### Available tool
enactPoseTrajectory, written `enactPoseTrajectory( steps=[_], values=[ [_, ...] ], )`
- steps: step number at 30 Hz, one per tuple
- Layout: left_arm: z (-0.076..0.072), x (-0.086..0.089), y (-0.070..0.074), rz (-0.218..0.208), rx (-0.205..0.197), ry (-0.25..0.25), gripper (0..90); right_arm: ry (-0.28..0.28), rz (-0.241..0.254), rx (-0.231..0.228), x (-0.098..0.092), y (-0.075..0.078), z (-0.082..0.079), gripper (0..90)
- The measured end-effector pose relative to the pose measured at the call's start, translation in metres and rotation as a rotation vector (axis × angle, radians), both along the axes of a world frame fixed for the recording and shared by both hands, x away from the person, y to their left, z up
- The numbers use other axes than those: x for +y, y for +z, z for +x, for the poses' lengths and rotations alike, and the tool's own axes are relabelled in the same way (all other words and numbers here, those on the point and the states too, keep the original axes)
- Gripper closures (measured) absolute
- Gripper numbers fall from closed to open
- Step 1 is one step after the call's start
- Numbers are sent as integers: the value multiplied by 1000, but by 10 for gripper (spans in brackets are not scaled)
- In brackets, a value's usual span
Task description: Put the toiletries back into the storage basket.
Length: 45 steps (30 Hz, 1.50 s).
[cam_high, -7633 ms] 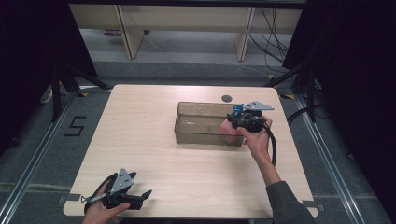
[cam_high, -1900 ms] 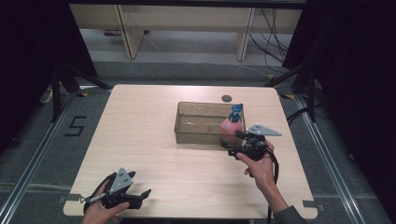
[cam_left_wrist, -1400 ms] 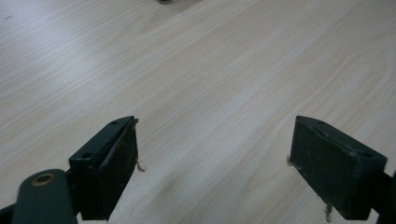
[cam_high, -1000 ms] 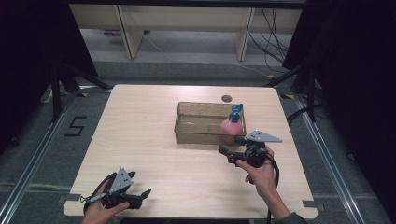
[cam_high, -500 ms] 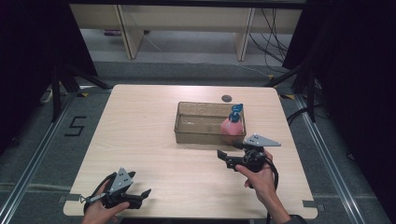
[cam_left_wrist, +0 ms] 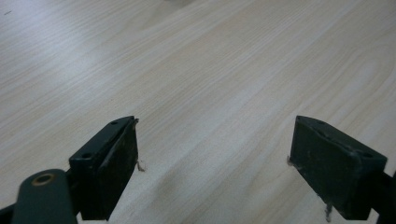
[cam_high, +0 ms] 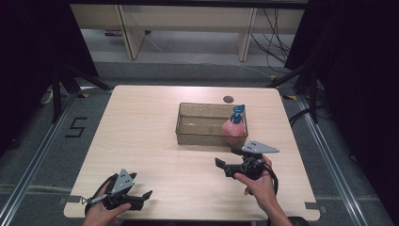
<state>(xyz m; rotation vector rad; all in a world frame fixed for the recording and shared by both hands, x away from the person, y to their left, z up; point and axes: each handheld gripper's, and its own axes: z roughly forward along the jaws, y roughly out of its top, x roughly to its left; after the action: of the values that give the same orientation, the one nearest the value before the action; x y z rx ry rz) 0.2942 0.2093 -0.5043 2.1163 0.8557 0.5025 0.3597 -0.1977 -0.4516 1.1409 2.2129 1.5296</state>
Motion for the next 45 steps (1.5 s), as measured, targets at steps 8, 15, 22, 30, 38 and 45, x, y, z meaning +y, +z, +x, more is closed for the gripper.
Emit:
enactPoseTrajectory(
  steps=[8,15,22,30,38,45],
  values=[
    [0,2,0,7,-25,6,150,7,-5,-30,0,-1,-3,163],
    [-3,1,0,-16,-11,13,149,-3,-19,-26,0,-2,-4,163],
    [-4,2,0,-16,-11,16,150,17,-10,22,4,-2,-10,163],
    [-5,3,0,-7,-19,20,150,34,-7,2,5,-4,-12,163],
    [-4,3,0,0,-27,13,149,51,-8,-11,4,-6,-16,164],
    [-5,3,0,-1,-19,16,150,51,7,18,4,-7,-22,164]
  ],
)
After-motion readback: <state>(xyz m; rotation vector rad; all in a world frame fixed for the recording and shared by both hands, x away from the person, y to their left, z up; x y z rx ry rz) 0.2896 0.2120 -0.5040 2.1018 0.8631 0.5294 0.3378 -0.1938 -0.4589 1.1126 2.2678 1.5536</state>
